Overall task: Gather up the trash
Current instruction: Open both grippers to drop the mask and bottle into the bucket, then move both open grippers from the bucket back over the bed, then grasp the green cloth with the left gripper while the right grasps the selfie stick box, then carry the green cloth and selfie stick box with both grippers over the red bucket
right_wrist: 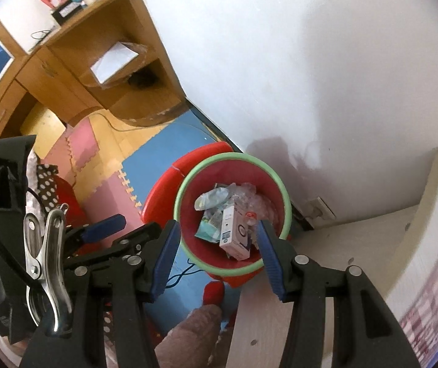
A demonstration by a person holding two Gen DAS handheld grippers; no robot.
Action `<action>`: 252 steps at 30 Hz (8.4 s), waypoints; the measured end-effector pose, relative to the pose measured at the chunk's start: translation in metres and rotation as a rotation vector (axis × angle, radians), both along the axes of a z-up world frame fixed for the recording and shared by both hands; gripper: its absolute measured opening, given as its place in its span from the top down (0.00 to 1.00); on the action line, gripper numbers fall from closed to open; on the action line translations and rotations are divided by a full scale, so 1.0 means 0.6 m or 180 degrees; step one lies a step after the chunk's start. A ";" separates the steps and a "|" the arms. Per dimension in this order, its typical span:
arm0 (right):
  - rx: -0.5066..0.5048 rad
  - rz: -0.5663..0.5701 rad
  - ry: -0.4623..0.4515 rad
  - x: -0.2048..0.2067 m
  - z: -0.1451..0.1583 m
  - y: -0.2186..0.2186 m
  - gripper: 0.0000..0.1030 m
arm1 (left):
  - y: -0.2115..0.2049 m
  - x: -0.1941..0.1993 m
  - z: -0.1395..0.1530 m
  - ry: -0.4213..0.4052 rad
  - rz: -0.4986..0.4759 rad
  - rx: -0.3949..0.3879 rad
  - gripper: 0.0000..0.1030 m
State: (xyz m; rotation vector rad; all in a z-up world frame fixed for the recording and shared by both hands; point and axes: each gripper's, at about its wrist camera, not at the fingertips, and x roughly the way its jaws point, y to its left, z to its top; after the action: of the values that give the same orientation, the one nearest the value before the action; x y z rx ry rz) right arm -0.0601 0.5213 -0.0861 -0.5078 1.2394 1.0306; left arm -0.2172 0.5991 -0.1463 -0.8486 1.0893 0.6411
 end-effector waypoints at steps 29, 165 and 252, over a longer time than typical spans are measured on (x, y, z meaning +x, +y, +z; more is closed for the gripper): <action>0.0832 0.0735 -0.0105 -0.142 0.170 -0.137 0.49 | -0.169 -0.177 0.241 -0.0014 0.0707 0.0732 0.46; 0.0004 -0.1908 -0.0596 0.270 0.083 -1.222 0.42 | -1.032 0.388 0.196 -0.0452 -0.1793 0.0452 0.86; 0.1073 -0.0134 -0.0056 -0.073 0.241 -0.418 0.48 | -0.311 -0.056 0.382 -0.0595 -0.0232 0.1050 0.86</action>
State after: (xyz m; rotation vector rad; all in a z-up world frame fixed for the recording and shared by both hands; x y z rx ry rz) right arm -0.1040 0.2705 0.0583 -0.2283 1.0287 1.1682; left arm -0.2508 0.4126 0.0831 -0.5681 0.8134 0.6451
